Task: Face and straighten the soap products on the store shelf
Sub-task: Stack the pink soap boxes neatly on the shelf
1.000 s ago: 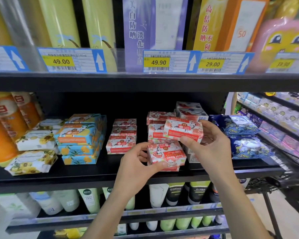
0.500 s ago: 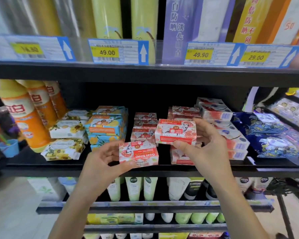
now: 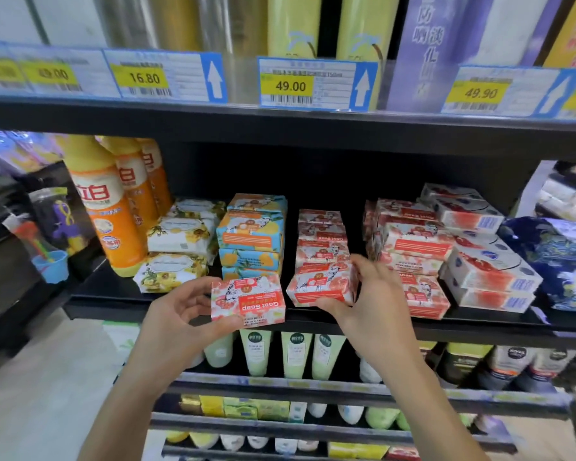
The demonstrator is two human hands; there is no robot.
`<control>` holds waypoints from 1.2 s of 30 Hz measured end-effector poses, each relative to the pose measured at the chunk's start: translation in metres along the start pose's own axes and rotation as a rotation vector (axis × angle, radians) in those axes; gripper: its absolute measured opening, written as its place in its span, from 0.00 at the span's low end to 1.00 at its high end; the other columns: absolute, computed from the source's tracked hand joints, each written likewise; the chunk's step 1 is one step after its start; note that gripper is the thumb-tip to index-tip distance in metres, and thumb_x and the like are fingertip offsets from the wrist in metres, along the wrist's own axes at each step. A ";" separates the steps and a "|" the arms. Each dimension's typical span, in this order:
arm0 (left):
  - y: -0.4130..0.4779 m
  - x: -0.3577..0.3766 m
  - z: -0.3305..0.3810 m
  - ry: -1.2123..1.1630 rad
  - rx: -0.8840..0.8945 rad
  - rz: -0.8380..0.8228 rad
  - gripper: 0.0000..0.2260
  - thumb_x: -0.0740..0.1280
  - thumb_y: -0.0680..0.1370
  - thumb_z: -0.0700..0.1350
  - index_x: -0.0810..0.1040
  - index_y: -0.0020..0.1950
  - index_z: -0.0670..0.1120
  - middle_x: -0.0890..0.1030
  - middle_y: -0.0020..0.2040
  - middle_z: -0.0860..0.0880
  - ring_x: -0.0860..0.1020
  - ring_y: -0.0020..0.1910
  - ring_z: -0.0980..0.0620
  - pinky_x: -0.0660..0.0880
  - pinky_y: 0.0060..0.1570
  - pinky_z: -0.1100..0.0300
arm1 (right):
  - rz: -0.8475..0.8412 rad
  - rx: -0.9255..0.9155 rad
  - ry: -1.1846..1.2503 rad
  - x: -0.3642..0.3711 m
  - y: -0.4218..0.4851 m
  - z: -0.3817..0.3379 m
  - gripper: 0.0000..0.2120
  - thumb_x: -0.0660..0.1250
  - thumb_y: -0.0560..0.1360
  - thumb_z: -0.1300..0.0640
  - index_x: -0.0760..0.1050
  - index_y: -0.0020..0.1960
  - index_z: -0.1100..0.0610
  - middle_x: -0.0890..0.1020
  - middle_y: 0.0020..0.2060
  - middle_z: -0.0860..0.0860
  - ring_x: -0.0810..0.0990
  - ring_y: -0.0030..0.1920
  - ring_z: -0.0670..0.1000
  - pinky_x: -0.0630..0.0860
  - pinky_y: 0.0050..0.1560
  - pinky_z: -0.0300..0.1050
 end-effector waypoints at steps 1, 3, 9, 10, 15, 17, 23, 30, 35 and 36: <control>0.001 0.000 -0.001 -0.003 -0.001 0.001 0.28 0.82 0.60 0.48 0.81 0.58 0.54 0.86 0.51 0.60 0.84 0.50 0.58 0.79 0.48 0.70 | -0.019 0.002 -0.015 0.003 0.001 -0.002 0.42 0.76 0.74 0.43 0.61 0.80 0.55 0.72 0.70 0.50 0.64 0.73 0.53 0.62 0.72 0.45; 0.002 -0.001 -0.002 -0.014 0.001 0.004 0.28 0.82 0.60 0.47 0.81 0.59 0.54 0.86 0.51 0.60 0.84 0.50 0.58 0.79 0.48 0.70 | -0.062 0.011 -0.030 0.008 0.003 -0.003 0.42 0.74 0.76 0.46 0.58 0.81 0.56 0.71 0.73 0.52 0.64 0.75 0.54 0.63 0.74 0.47; 0.008 0.003 -0.003 -0.058 -0.003 -0.012 0.26 0.81 0.62 0.43 0.81 0.58 0.54 0.86 0.50 0.61 0.84 0.49 0.59 0.78 0.46 0.71 | -0.110 0.050 -0.052 0.018 0.009 0.005 0.37 0.71 0.80 0.55 0.57 0.82 0.57 0.80 0.64 0.54 0.79 0.61 0.56 0.76 0.65 0.52; 0.008 0.003 -0.003 -0.062 -0.002 -0.015 0.25 0.81 0.62 0.43 0.81 0.58 0.54 0.86 0.50 0.61 0.84 0.49 0.58 0.79 0.46 0.71 | -0.106 0.054 -0.054 0.019 0.009 0.006 0.36 0.71 0.80 0.55 0.58 0.82 0.57 0.81 0.62 0.54 0.80 0.59 0.56 0.77 0.63 0.52; 0.010 0.006 -0.004 -0.074 -0.002 -0.033 0.27 0.81 0.60 0.46 0.81 0.58 0.54 0.86 0.51 0.60 0.84 0.50 0.57 0.80 0.47 0.69 | -0.084 0.008 -0.026 0.021 0.005 0.004 0.33 0.71 0.80 0.53 0.61 0.81 0.52 0.67 0.78 0.52 0.69 0.75 0.56 0.69 0.74 0.51; 0.010 0.008 -0.004 -0.071 -0.005 -0.037 0.28 0.81 0.59 0.47 0.81 0.59 0.55 0.86 0.50 0.59 0.84 0.51 0.56 0.81 0.47 0.66 | -0.097 0.003 -0.031 0.024 0.005 0.003 0.30 0.71 0.80 0.54 0.65 0.79 0.52 0.65 0.79 0.53 0.69 0.76 0.58 0.68 0.74 0.53; 0.010 0.015 -0.002 -0.063 0.001 -0.075 0.30 0.81 0.60 0.47 0.80 0.60 0.53 0.86 0.51 0.56 0.84 0.51 0.54 0.81 0.51 0.58 | -0.027 -0.121 -0.045 0.013 -0.003 -0.007 0.29 0.70 0.80 0.49 0.67 0.78 0.52 0.64 0.78 0.48 0.63 0.78 0.50 0.60 0.77 0.41; 0.010 0.022 0.010 -0.010 0.063 -0.094 0.30 0.81 0.59 0.50 0.80 0.61 0.55 0.85 0.50 0.56 0.83 0.51 0.55 0.80 0.50 0.61 | -0.278 -0.170 0.271 0.011 -0.012 -0.024 0.36 0.76 0.73 0.41 0.65 0.77 0.38 0.66 0.70 0.29 0.65 0.70 0.33 0.64 0.73 0.36; 0.007 0.019 0.018 -0.027 0.092 -0.089 0.29 0.82 0.60 0.48 0.80 0.60 0.56 0.86 0.50 0.57 0.83 0.52 0.56 0.81 0.51 0.60 | -0.267 -0.147 0.328 0.013 -0.012 -0.028 0.42 0.79 0.66 0.39 0.67 0.76 0.40 0.72 0.64 0.31 0.71 0.67 0.36 0.70 0.71 0.44; 0.007 0.020 0.020 -0.032 0.098 -0.093 0.30 0.84 0.60 0.48 0.80 0.60 0.56 0.86 0.51 0.57 0.83 0.52 0.55 0.81 0.52 0.59 | -0.262 -0.153 0.340 0.013 -0.012 -0.029 0.42 0.80 0.66 0.39 0.67 0.76 0.40 0.72 0.62 0.31 0.71 0.65 0.35 0.71 0.69 0.40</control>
Point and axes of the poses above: each hand's wrist, its own y-axis towards the middle knuckle, its own x-axis out of the palm, z = x × y, the point moved 6 cm from there along y, towards the middle knuckle
